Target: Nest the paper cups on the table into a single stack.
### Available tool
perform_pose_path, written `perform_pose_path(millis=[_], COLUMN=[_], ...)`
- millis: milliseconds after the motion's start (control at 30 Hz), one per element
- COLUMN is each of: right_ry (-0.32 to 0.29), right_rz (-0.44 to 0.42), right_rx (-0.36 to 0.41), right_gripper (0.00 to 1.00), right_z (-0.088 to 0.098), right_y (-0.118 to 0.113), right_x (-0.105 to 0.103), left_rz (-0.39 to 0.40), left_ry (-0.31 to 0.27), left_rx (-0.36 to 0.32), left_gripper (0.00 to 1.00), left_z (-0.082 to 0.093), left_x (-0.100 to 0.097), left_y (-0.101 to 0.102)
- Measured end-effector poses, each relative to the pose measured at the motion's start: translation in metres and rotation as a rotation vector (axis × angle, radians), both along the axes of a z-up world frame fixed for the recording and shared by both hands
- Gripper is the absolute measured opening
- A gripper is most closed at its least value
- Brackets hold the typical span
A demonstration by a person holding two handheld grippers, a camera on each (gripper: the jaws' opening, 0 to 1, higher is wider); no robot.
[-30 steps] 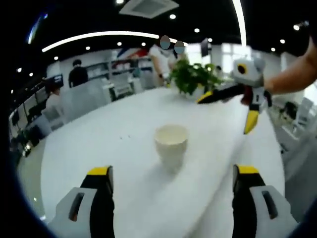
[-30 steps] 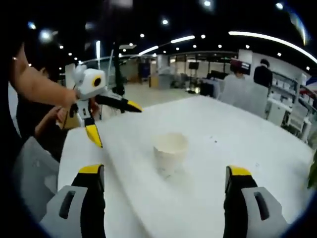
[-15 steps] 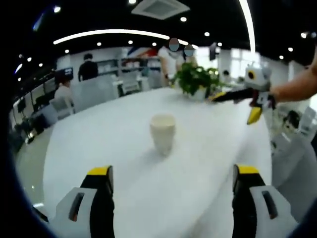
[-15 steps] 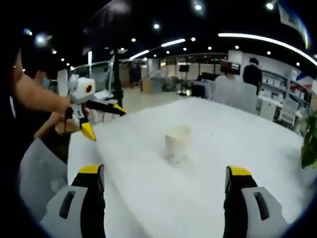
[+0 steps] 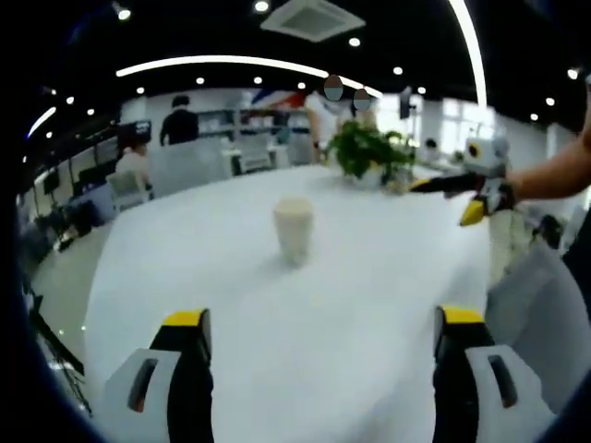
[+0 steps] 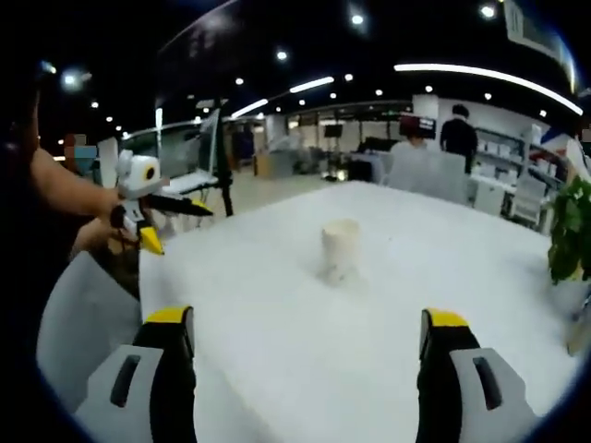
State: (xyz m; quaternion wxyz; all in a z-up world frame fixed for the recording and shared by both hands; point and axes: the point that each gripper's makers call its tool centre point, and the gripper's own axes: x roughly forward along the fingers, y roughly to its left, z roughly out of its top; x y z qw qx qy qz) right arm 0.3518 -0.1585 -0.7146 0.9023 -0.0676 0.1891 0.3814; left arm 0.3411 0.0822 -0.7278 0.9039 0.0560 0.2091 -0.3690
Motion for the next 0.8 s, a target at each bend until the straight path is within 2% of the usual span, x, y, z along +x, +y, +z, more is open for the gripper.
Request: perform_pose_path(millis=[67,133,200,400,567,800], right_ry=[-0.007,-0.011,-0.017,-0.053,-0.037,-0.03], right_rz=[-0.009,-0.011,-0.014,-0.043,-0.04,-0.031], right_rx=[0.002,-0.004,-0.007,0.011,-0.007,-0.02], right_gripper=[1.0,1.0,1.0,1.0,1.0,1.0], right_z=[-0.001,-0.002,-0.004,-0.004,-0.013,-0.016], right_y=[-0.002,-0.002,-0.003,-0.014,-0.017,-0.016], right_x=[-0.004,-0.009,-0.018,-0.031,-0.042,-0.046], left_rz=[0.028,0.02,0.028,0.015,0.034,0.029], left_ry=[-0.031,-0.035,-0.012,-0.012,-0.008,-0.016], left_rx=[0.008,0.009,-0.001,-0.006,-0.003,0.004], left_gripper=[0.99,0.99,0.99,0.99,0.99,0.99], left_z=[0.002,0.001,-0.003,-0.003,-0.006,-0.003], left_x=[-0.005,-0.013,-0.019,-0.034,-0.037,-0.039], left_y=[0.003,0.003,0.005,0.006,0.014,0.012])
